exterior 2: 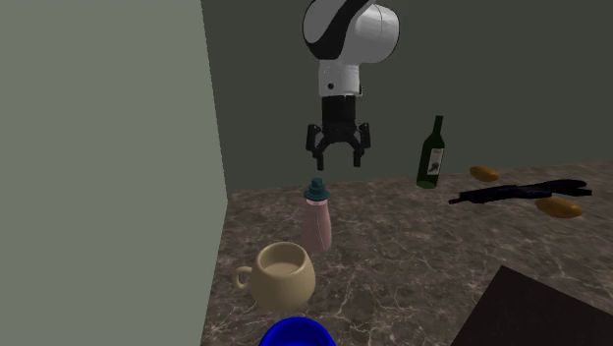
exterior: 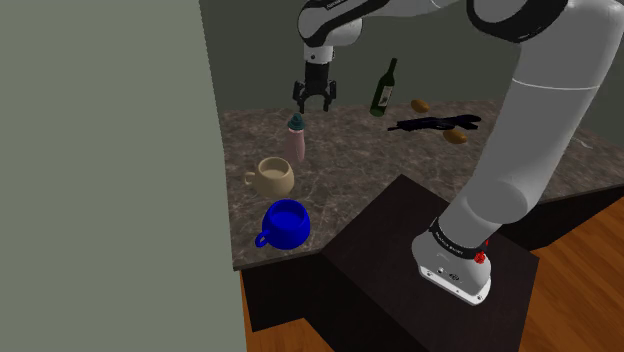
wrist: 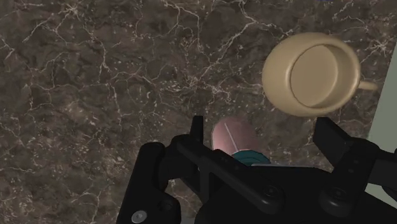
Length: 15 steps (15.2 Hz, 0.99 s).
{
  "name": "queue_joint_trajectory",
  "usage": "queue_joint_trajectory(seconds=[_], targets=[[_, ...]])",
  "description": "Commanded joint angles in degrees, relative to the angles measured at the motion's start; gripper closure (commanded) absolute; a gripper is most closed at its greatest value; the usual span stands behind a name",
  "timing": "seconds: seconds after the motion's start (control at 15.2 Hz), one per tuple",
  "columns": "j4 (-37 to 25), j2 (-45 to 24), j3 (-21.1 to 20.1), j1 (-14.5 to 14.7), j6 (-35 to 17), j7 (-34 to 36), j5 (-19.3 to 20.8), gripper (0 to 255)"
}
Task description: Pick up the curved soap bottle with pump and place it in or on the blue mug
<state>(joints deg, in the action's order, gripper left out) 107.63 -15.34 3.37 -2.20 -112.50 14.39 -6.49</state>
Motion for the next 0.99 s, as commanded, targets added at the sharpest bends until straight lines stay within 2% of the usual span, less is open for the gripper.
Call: queue_joint_trajectory(seconds=[0.0,0.4,0.73,0.92], targets=[[-4.8,-4.9,0.1,-0.1,0.2,1.1,-0.4,0],[-21.2,-19.8,0.6,-1.3,2.6,3.6,-1.4,0],[-39.9,-34.2,1.0,-2.8,7.8,6.2,-2.2,0],[-38.8,-34.4,0.9,-2.7,6.4,6.1,-2.3,0]])
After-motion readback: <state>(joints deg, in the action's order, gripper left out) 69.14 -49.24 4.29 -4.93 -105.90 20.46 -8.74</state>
